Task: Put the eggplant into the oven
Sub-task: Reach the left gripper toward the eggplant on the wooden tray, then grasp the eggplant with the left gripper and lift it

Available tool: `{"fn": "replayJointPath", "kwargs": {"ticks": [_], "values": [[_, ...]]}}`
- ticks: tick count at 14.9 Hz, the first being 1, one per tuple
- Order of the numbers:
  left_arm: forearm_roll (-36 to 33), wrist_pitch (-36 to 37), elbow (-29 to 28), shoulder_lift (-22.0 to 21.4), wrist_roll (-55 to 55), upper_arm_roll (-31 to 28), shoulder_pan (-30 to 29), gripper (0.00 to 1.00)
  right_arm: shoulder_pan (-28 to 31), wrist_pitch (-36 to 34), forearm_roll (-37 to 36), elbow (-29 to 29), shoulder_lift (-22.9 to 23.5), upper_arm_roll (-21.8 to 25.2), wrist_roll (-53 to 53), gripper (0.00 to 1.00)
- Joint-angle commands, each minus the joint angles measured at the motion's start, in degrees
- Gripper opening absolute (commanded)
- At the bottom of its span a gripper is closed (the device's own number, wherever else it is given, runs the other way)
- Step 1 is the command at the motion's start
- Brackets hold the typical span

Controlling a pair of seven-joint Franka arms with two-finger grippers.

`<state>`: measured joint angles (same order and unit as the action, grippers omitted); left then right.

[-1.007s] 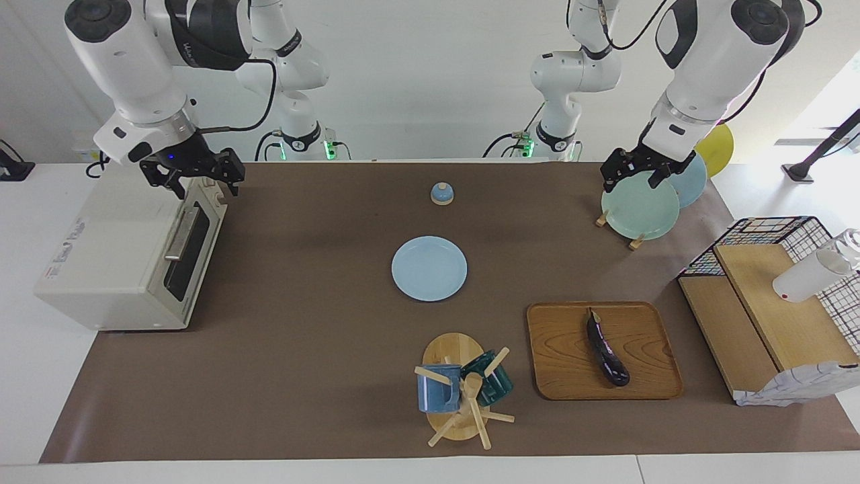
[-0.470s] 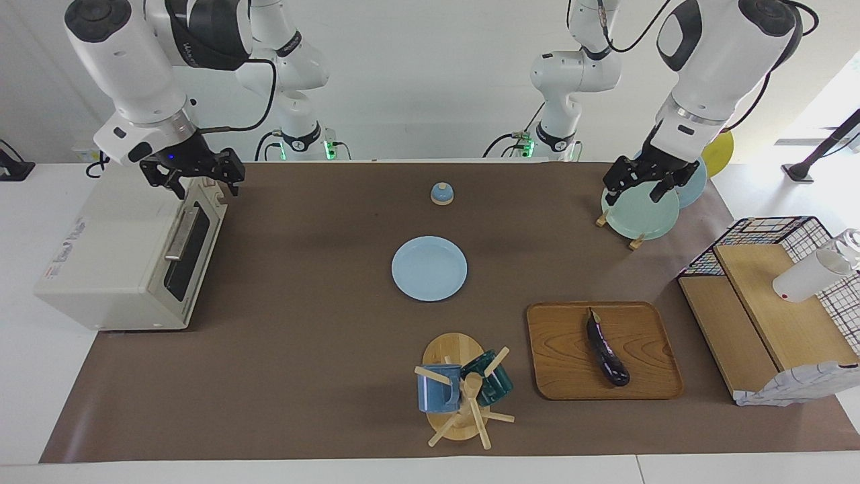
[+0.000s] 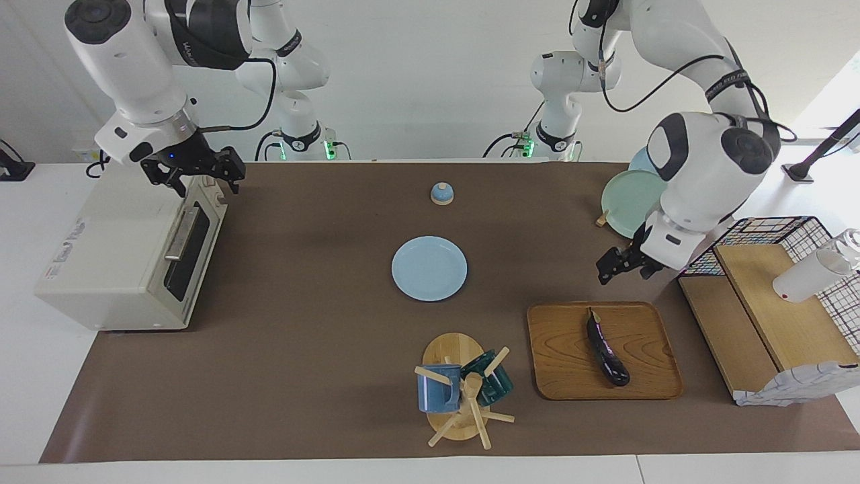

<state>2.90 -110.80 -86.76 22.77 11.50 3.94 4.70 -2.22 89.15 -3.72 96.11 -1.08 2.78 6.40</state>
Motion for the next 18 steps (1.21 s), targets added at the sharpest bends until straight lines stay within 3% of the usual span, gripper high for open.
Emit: {"fn": "replayJointPath", "kwargs": {"ticks": [1,4,10,12,14,17,18], "values": [[-2.3,-6.2,3.9,8.2,-0.3,0.1,0.4,1.00,-0.1,-0.4,1.7,1.0,-1.2,-0.2,-0.2,1.00],[-6.1,-13.6,3.7,11.9,-0.5,0.2,0.4,1.00,-0.1,0.2,1.7,0.9,-1.2,-0.2,-0.1,1.00],[-7.3,-21.7,-3.4,11.3,-1.6,0.3,1.0,1.00,-0.1,1.8,4.0,1.3,-1.1,-0.3,-0.3,1.00],[-7.3,-21.7,-3.6,11.2,-1.6,0.4,1.0,0.91,0.0,1.9,4.0,1.3,-1.1,-0.3,-0.3,1.00],[-7.3,-21.6,-3.5,11.2,-1.7,0.4,0.8,0.72,-0.1,1.9,4.0,1.3,-1.1,-0.3,-0.4,1.00],[-6.9,-19.2,-2.4,11.2,-1.6,0.5,1.1,0.01,-0.2,1.9,4.0,1.3,-1.1,-0.3,-0.4,1.00],[-6.7,-17.4,-1.1,11.3,-1.5,0.5,1.1,0.00,-0.2,1.9,4.0,1.3,-1.1,-0.4,-0.5,1.00]]}}
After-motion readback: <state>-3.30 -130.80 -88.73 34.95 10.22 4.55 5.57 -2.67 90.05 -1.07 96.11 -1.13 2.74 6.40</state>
